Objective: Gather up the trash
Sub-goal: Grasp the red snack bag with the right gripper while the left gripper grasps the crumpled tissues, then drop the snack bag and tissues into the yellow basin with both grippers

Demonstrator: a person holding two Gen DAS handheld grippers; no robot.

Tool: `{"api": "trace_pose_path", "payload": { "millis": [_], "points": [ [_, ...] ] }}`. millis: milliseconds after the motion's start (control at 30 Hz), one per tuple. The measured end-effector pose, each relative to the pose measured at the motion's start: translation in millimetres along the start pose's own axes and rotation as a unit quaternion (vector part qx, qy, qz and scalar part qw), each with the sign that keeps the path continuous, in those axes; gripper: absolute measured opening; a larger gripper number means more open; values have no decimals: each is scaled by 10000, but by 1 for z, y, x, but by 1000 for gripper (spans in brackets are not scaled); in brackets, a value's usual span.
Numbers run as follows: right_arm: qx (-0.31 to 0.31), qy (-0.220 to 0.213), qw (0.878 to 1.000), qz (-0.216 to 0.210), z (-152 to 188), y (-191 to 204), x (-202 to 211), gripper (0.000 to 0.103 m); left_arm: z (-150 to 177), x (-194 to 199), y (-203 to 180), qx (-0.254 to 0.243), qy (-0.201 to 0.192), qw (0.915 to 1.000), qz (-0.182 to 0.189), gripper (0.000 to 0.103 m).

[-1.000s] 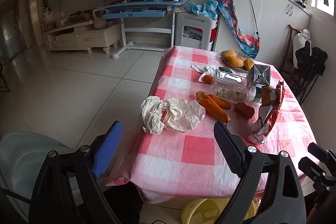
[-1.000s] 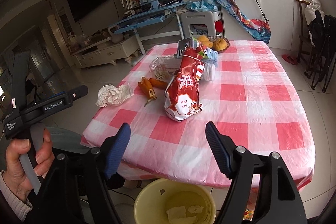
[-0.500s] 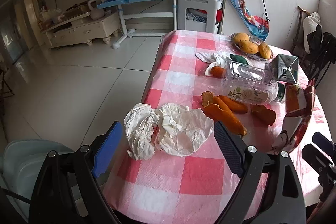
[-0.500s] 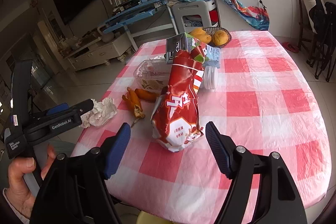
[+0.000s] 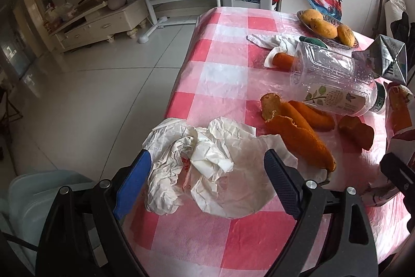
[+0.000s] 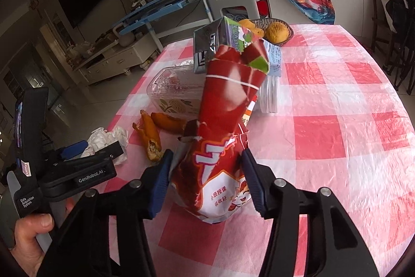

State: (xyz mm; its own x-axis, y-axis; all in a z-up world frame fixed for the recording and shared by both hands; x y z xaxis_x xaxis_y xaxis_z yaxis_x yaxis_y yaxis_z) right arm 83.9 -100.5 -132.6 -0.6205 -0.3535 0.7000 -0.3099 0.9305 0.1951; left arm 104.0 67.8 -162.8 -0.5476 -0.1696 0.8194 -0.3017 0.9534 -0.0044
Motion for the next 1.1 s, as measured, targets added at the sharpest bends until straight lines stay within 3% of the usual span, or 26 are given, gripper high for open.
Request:
{"api": "trace_pose_path", "payload": {
  "millis": [67, 133, 167, 200, 300, 467, 767, 1100],
  "points": [
    [17, -13, 10000, -2, -2, 0, -1, 47, 0, -2, -1, -16, 43, 10000, 42, 83],
    [13, -57, 10000, -18, -3, 1, 0, 38, 0, -3, -3, -73, 55, 9999, 59, 70],
    [15, -88, 10000, -28, -3, 0, 1, 36, 0, -3, -4, -94, 56, 9999, 60, 59],
    [14, -119, 9999, -34, -4, -1, 2, 32, 0, -2, -4, -101, 39, 9999, 87, 43],
    [-44, -198, 9997, -104, -3, -2, 7, 24, 0, 4, -4, -50, 71, 9994, 322, 32],
    [-78, -381, 9989, -271, 1, 2, 28, 20, 8, 26, -1, 120, 57, 9964, 833, 29],
    [57, -545, 9964, -647, 26, 30, 80, 19, 29, 103, -12, -29, -614, 9797, 1909, 29],
    [490, 407, 9944, -847, 121, 70, 109, 19, 82, 129, -10, -186, -342, 9753, 2176, 29]
  ]
}}
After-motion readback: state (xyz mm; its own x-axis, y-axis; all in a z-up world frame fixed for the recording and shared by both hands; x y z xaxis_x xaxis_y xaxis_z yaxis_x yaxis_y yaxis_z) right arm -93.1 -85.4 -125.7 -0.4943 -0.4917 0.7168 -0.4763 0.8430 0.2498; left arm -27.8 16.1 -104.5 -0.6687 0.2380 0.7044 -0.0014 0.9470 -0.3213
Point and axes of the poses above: each gripper's, at about its wrist camera, not at the fingertips, and x roughly against the way its jaws point, y to its left, z to its underside, the point moved 6 cm from there along -x, roughly the way its jaws point, and after that the axes turned 12 degrees about x, right-handed, at the moved point
